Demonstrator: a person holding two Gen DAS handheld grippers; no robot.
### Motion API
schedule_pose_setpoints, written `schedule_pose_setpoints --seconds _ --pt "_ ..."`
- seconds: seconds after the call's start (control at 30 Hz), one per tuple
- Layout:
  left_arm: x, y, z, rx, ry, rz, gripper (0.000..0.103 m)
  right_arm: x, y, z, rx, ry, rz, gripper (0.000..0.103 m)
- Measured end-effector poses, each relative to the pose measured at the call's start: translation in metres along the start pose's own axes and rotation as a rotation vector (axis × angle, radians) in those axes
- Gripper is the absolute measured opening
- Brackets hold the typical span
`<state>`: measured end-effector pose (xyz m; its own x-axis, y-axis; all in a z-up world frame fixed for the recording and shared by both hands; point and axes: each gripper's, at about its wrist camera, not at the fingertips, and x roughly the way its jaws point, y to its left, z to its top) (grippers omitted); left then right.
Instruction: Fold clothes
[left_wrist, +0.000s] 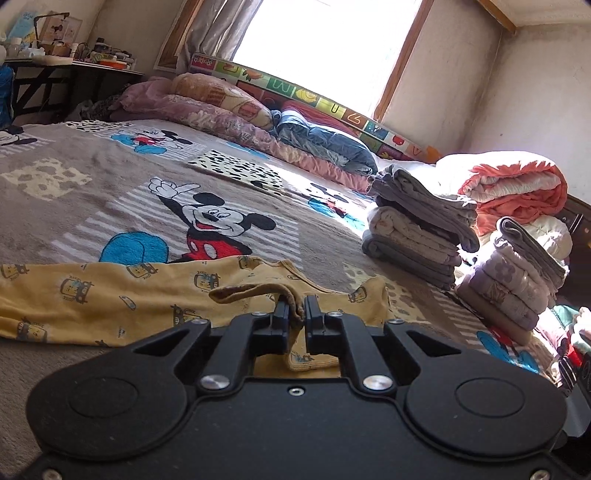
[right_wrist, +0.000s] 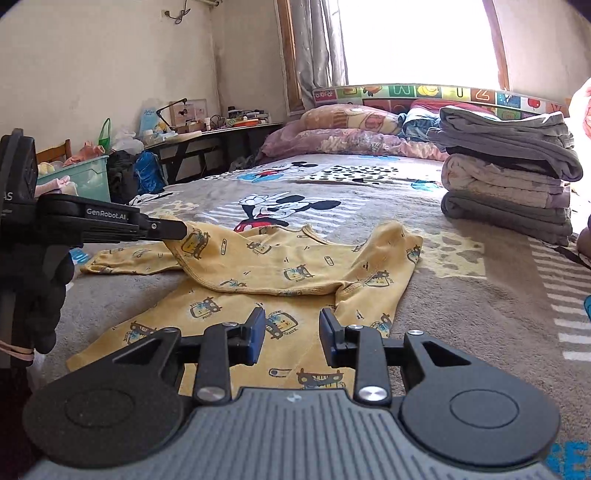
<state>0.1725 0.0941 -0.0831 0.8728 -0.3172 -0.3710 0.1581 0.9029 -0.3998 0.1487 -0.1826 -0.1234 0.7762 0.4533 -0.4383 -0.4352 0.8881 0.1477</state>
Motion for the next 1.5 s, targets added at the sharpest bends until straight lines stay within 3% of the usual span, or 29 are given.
schedule_pose_setpoints --seconds 0.17,0.3,0.37,0.47,0.73,0.9,1.1,1.2,1.33,1.37,1.47,1.5 --pt "-0.009 0.008 0.004 -0.08 -0.033 0.006 0.006 0.016 -0.01 -0.012 0.043 0.064 0.033 0.036" --pt "0.006 0.026 -0.002 -0.104 0.093 0.092 0.006 0.017 -0.008 -0.016 0.034 0.085 0.059 0.045" --pt "0.008 0.031 -0.006 -0.083 0.123 0.136 0.006 0.017 -0.008 -0.017 0.036 0.088 0.069 0.046" --pt "0.003 0.035 -0.011 -0.111 0.135 0.141 0.005 0.019 -0.008 -0.02 0.047 0.088 0.076 0.046" --pt "-0.013 0.024 -0.009 -0.153 0.067 0.117 0.005 0.015 -0.026 -0.017 0.139 0.068 0.119 0.047" --pt "-0.011 0.026 -0.02 -0.155 0.1 0.191 0.005 0.016 -0.03 -0.018 0.16 0.066 0.132 0.048" --pt "-0.005 0.023 -0.032 -0.137 0.135 0.234 0.005 0.017 -0.028 -0.018 0.148 0.071 0.142 0.053" --pt "-0.01 0.019 -0.035 -0.13 0.116 0.243 0.005 0.017 -0.029 -0.018 0.148 0.074 0.15 0.054" --pt "0.005 0.026 -0.042 -0.116 0.219 0.289 0.005 0.017 -0.03 -0.018 0.146 0.087 0.159 0.054" --pt "0.004 0.024 -0.039 -0.107 0.221 0.291 0.007 0.017 -0.029 -0.017 0.14 0.096 0.161 0.055" --pt "-0.005 0.01 -0.027 -0.018 0.189 0.384 0.048 0.017 -0.023 -0.017 0.096 0.119 0.165 0.055" --pt "-0.011 0.005 -0.022 0.017 0.165 0.424 0.048 0.016 -0.022 -0.018 0.08 0.12 0.159 0.055"
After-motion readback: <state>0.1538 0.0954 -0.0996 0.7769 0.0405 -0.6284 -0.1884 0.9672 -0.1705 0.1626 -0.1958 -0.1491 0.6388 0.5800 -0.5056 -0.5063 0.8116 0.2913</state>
